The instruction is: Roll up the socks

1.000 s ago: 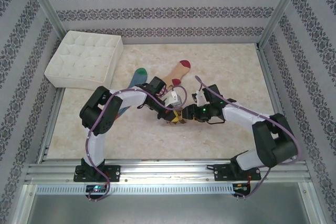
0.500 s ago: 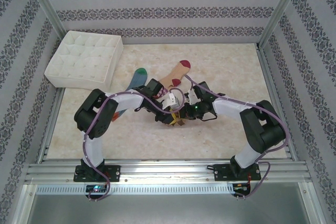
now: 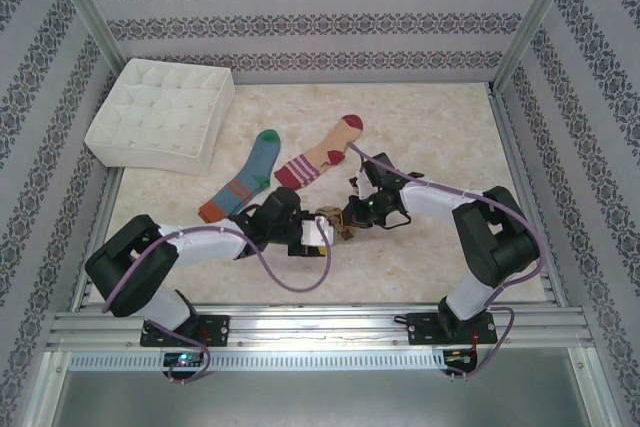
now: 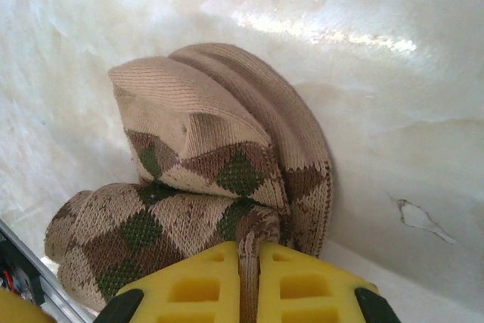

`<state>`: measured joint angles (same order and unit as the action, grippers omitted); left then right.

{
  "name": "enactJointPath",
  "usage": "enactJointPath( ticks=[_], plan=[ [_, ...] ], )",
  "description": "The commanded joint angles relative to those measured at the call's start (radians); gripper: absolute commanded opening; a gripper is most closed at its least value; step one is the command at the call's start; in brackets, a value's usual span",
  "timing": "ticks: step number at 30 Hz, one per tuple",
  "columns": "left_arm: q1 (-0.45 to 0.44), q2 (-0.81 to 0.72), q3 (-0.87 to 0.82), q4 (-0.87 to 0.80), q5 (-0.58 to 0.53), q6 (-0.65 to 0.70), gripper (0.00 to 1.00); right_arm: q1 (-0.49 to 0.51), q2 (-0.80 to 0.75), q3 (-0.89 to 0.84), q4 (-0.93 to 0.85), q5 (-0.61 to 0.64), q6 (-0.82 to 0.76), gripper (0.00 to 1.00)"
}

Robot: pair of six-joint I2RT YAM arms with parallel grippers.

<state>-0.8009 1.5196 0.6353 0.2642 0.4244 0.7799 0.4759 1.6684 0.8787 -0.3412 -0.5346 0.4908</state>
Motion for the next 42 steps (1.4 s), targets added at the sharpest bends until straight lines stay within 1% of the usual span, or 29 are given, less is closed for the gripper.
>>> enactJointPath(
  ticks=[1,4,8,9,10,11,12,13,14,15,16,17,19,22,24,28,32,33,39,42],
  plan=[
    [-0.048,0.003,-0.025,0.161,-0.223,0.17,0.55,0.015,0.036,0.007,-0.071,0.05,-0.021,0.04],
    [-0.073,0.045,-0.012,0.155,-0.277,0.213,0.55,0.017,0.041,0.014,-0.078,0.046,-0.024,0.04],
    [-0.081,0.121,0.024,0.13,-0.301,0.225,0.54,0.018,0.044,0.023,-0.088,0.034,-0.027,0.05],
    [-0.082,0.138,0.03,0.125,-0.306,0.224,0.5,0.019,0.041,0.024,-0.09,0.029,-0.028,0.06],
    [-0.081,0.149,0.038,0.115,-0.309,0.22,0.43,0.019,0.037,0.024,-0.09,0.025,-0.027,0.07],
    [-0.082,0.16,0.047,0.097,-0.31,0.214,0.33,0.018,0.028,0.021,-0.09,0.026,-0.025,0.1],
    [-0.081,0.166,0.059,0.071,-0.307,0.204,0.21,0.018,0.016,0.018,-0.09,0.028,-0.024,0.13],
    [-0.081,0.166,0.069,0.044,-0.297,0.19,0.11,0.017,0.004,0.014,-0.089,0.029,-0.022,0.19],
    [-0.079,0.168,0.077,0.021,-0.279,0.17,0.02,0.013,-0.013,0.006,-0.087,0.032,-0.018,0.31],
    [-0.07,0.169,0.088,-0.005,-0.248,0.139,0.0,0.009,-0.037,-0.006,-0.08,0.037,-0.011,0.43],
    [-0.056,0.172,0.102,-0.041,-0.205,0.106,0.0,0.003,-0.06,-0.019,-0.067,0.04,-0.004,0.48],
    [-0.037,0.175,0.124,-0.095,-0.134,0.069,0.0,-0.004,-0.09,-0.035,-0.045,0.039,0.004,0.5],
    [-0.003,0.188,0.155,-0.156,-0.028,-0.008,0.0,-0.017,-0.144,-0.07,-0.01,0.046,0.015,0.53],
    [0.041,0.212,0.198,-0.24,0.101,-0.098,0.0,-0.031,-0.217,-0.098,0.012,0.071,0.013,0.54],
    [0.081,0.241,0.231,-0.287,0.214,-0.161,0.0,-0.034,-0.25,-0.112,0.033,0.077,0.005,0.54],
    [0.16,0.316,0.306,-0.372,0.37,-0.257,0.0,-0.031,-0.271,-0.137,0.093,0.085,-0.002,0.54],
    [0.199,0.331,0.298,-0.306,0.43,-0.345,0.0,-0.03,-0.25,-0.152,0.149,0.084,0.014,0.54],
    [0.202,0.333,0.295,-0.296,0.437,-0.361,0.02,-0.028,-0.232,-0.148,0.158,0.077,0.017,0.54],
    [0.219,0.366,0.313,-0.287,0.462,-0.411,0.06,0.009,-0.14,-0.101,0.174,0.054,0.013,0.54],
    [0.221,0.369,0.307,-0.266,0.46,-0.422,0.08,0.022,-0.094,-0.082,0.166,0.05,0.012,0.51]
  ],
)
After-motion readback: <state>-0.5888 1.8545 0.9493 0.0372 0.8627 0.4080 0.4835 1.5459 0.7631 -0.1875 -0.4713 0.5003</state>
